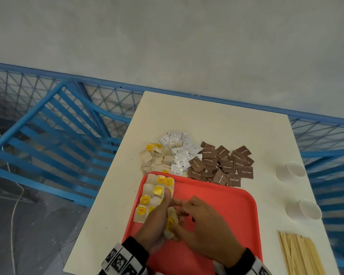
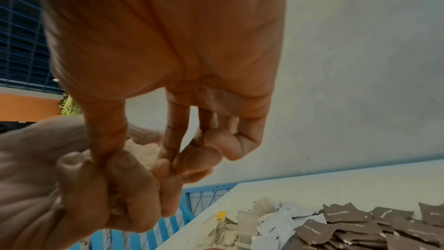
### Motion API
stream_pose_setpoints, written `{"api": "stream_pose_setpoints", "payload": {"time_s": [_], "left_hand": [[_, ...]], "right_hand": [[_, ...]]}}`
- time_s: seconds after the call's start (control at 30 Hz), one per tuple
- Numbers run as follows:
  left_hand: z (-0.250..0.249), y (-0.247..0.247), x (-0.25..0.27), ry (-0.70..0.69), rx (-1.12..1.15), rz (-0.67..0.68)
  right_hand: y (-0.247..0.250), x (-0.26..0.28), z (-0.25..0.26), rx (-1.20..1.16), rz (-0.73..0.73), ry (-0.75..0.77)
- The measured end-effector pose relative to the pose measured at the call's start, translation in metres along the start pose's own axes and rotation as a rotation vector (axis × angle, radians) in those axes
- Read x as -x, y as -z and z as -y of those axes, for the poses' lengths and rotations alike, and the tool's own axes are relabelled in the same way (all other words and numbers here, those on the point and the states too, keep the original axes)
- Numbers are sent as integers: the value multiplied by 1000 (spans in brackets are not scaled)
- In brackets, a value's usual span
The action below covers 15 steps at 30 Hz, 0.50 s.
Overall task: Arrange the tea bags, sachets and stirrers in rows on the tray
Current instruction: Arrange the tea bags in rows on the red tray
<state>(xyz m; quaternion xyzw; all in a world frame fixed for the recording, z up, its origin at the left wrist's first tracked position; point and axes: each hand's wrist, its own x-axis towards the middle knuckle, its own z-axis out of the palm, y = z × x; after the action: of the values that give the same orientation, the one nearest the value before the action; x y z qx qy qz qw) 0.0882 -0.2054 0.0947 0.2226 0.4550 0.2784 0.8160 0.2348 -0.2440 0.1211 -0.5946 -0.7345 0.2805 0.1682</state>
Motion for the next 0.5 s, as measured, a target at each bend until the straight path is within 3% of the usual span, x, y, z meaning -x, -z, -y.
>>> {"api": "stream_pose_setpoints", "payload": {"time_s": [0.17, 0.37, 0.5], "left_hand": [[0, -6, 5, -39, -187, 33], [-3, 10, 10, -86, -304, 139], [-9, 21, 14, -207, -411, 33]], "right_hand": [[-1, 0, -4, -37, -19, -1], [32, -8, -11, -315, -53, -121], [53, -15, -12, -311, -80, -140]]}}
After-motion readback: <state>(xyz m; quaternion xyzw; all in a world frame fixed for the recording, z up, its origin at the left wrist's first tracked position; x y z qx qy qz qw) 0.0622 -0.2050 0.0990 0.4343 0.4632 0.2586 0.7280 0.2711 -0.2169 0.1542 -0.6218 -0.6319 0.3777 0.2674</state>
